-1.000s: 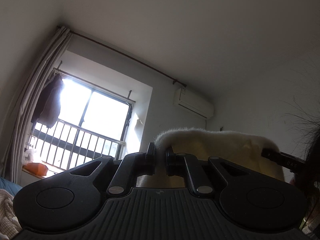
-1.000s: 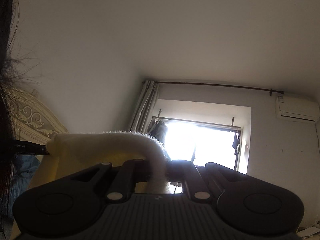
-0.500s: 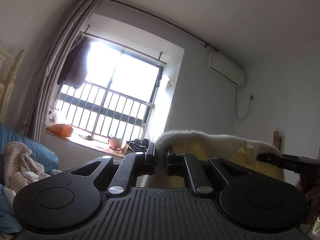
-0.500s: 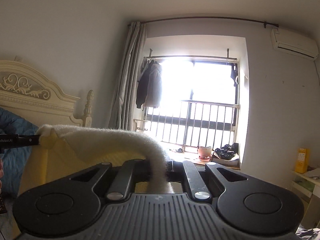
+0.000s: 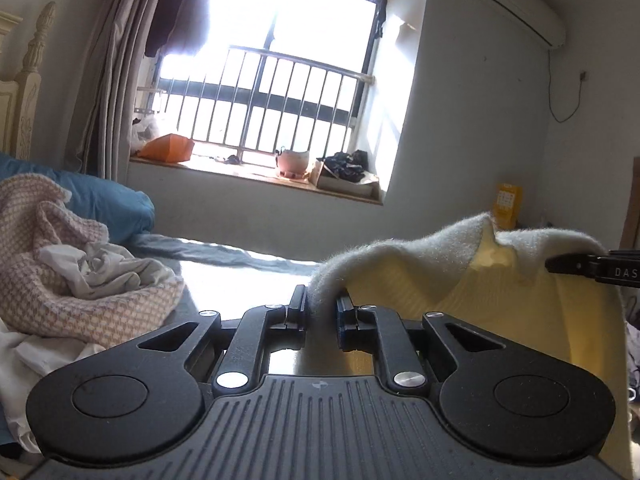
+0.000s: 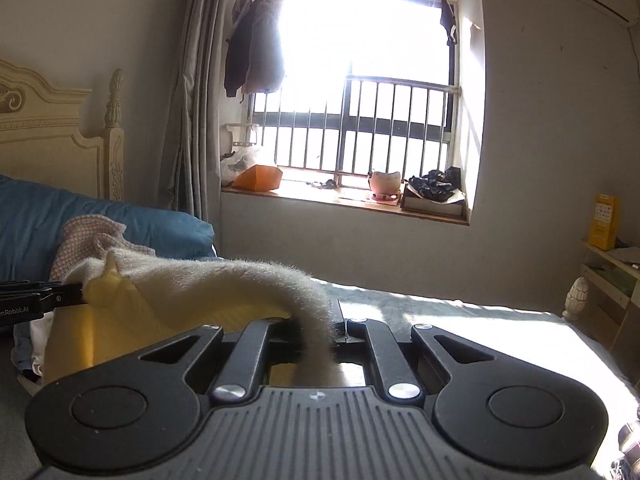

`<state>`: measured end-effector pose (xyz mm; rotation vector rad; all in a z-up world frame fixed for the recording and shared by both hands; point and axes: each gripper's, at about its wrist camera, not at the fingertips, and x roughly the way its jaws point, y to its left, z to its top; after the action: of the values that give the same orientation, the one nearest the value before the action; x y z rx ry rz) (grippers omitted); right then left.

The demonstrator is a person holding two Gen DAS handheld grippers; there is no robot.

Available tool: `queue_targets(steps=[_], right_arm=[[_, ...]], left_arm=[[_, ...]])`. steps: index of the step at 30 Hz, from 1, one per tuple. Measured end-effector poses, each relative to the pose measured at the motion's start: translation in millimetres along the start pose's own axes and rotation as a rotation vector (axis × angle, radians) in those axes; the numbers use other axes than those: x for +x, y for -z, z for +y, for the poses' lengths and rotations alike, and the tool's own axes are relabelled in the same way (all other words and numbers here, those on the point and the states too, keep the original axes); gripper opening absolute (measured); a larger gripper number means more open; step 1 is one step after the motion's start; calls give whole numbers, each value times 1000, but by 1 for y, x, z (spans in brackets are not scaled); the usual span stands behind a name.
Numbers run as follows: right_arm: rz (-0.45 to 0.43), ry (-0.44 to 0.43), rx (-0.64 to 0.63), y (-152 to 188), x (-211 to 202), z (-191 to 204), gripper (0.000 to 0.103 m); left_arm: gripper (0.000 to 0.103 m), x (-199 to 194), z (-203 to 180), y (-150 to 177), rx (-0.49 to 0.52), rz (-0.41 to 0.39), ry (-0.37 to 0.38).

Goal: Fold clothes
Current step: 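Lay the sweater flat on the bed and open both grippers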

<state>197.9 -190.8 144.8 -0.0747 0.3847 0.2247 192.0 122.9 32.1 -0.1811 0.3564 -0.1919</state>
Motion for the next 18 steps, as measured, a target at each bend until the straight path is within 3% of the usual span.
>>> queue_targets(steps=[1, 2, 3, 5, 6, 10, 14, 18], right_arm=[[83, 7, 37, 17, 22, -5, 18], [167, 14, 74, 34, 44, -10, 37], [250, 22, 111, 51, 66, -16, 48], [410, 39, 185, 86, 107, -26, 48], [447, 63, 220, 110, 109, -32, 48], [470, 19, 332, 147, 88, -60, 49], [456, -43, 412, 155, 45, -84, 50], [455, -187, 360, 165, -6, -80, 51]], left_arm=[[44, 16, 4, 12, -12, 72, -16], [58, 33, 11, 30, -28, 164, -41], [57, 49, 17, 48, -44, 252, -65], [57, 55, 26, 74, -68, 313, -81], [57, 58, 30, 87, -80, 341, -87], [57, 45, 42, 100, -101, 364, -74], [58, 5, 50, 90, -99, 348, -51], [60, -53, 54, 91, -97, 345, -35]])
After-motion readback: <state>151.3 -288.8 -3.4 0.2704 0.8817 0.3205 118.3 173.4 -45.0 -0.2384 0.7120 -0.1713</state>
